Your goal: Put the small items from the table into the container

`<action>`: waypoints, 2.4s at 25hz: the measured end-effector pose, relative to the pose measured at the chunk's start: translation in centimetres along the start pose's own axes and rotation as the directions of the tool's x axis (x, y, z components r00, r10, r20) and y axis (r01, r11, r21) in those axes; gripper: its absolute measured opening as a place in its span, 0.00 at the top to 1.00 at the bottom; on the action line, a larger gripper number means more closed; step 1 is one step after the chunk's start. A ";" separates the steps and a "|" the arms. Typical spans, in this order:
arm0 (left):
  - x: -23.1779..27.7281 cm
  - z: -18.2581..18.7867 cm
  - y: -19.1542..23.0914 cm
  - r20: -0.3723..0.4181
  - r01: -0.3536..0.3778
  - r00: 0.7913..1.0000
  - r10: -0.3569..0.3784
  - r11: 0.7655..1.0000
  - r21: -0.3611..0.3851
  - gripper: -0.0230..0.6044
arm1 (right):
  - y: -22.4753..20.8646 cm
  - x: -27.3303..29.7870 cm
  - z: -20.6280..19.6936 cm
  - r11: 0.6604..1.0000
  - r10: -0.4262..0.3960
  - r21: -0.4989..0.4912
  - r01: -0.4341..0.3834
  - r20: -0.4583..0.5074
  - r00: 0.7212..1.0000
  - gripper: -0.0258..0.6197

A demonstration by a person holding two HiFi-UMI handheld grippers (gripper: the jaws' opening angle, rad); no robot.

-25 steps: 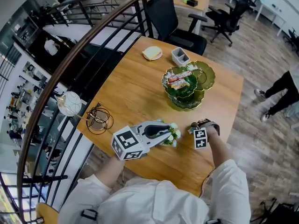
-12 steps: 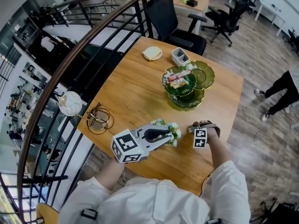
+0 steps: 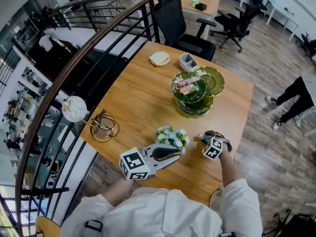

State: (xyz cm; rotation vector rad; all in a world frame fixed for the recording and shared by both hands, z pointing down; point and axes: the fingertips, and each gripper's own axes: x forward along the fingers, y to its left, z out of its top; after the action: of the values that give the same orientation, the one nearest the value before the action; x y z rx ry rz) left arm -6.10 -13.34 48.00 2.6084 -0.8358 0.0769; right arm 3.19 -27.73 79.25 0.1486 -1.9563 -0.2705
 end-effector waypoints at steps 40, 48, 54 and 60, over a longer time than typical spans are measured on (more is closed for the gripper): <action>0.8 -6.7 -4.5 0.138 0.167 0.977 -0.160 0.985 -0.039 0.86 | -16.8 -13.8 21.5 0.816 -0.348 -0.411 0.407 0.213 0.913 0.68; 1.1 -6.7 -4.2 0.141 0.168 0.977 -0.160 0.985 -0.046 0.86 | -17.2 -15.0 22.5 0.854 -0.387 -0.238 0.463 0.304 0.871 0.65; 1.3 -6.4 -3.7 0.144 0.172 0.976 -0.163 0.984 -0.048 0.86 | -15.9 -17.8 21.1 0.891 -0.414 -0.007 0.453 0.397 0.819 0.65; 1.6 -6.1 -3.5 0.152 0.180 0.973 -0.172 0.983 -0.043 0.86 | -14.5 -21.1 19.7 0.898 -0.440 0.230 0.375 0.471 0.765 0.65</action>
State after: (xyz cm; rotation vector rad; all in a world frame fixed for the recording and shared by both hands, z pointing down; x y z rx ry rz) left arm -2.35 -9.24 52.59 2.6469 -0.6402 -0.1898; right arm -6.98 -34.55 49.36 0.6519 -2.4657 -0.5191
